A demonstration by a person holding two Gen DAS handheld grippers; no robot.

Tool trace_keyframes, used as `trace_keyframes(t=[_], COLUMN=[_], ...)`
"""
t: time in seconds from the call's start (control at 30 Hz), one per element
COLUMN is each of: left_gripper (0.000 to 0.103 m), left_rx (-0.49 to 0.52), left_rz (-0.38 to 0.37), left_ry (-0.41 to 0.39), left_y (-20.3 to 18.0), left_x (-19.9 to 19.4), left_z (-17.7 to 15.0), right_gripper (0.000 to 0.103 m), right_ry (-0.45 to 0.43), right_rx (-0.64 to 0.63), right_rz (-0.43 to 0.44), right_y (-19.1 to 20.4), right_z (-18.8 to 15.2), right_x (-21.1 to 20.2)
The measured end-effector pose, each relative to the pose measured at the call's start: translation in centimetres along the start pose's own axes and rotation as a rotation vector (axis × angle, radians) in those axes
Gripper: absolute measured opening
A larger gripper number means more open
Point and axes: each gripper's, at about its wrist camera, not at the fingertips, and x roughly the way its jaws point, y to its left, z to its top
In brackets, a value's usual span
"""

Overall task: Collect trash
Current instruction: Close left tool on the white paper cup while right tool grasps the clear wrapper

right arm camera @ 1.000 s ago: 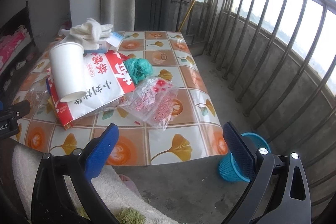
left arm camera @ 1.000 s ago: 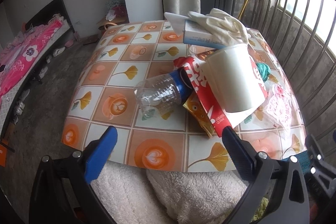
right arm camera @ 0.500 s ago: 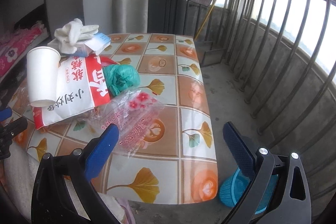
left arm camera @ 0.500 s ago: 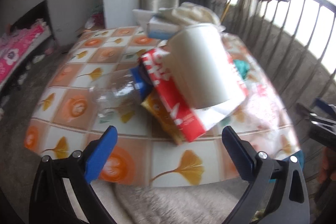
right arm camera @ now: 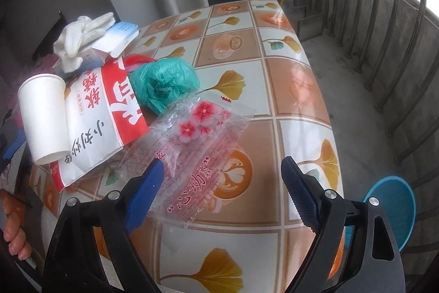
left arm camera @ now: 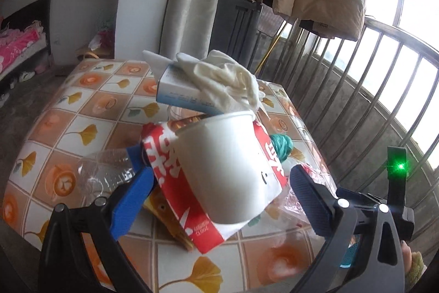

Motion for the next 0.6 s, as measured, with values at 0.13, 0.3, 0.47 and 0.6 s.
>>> trace_keyframes(t=[0.13, 0.3, 0.47, 0.6], left_gripper=[0.097, 0.09, 0.076, 0.067], left_rx=[0.028, 0.08, 0.11, 0.075], left_rz=[0.078, 0.15, 0.203, 0.188], left_ry=[0.015, 0.024, 0.049, 0.045], left_y=[-1.0, -2.2, -2.6, -2.2], left_x=[2.0, 3.2, 4.0, 3.7], left_z=[0.7, 0.2, -0.4, -0.4], right_gripper=[0.083, 0.083, 0.07, 0.042], right_ry=[0.018, 0.006, -0.009, -0.015], right_rx=[-0.021, -0.082, -0.156, -0.124], right_rz=[0.013, 0.0, -0.017, -0.011], right_y=[0.7, 2.0, 3.3, 2.9], right_z=[-0.3, -0.8, -1.5, -1.3], right_x=[1.0, 1.5, 1.5, 1.1])
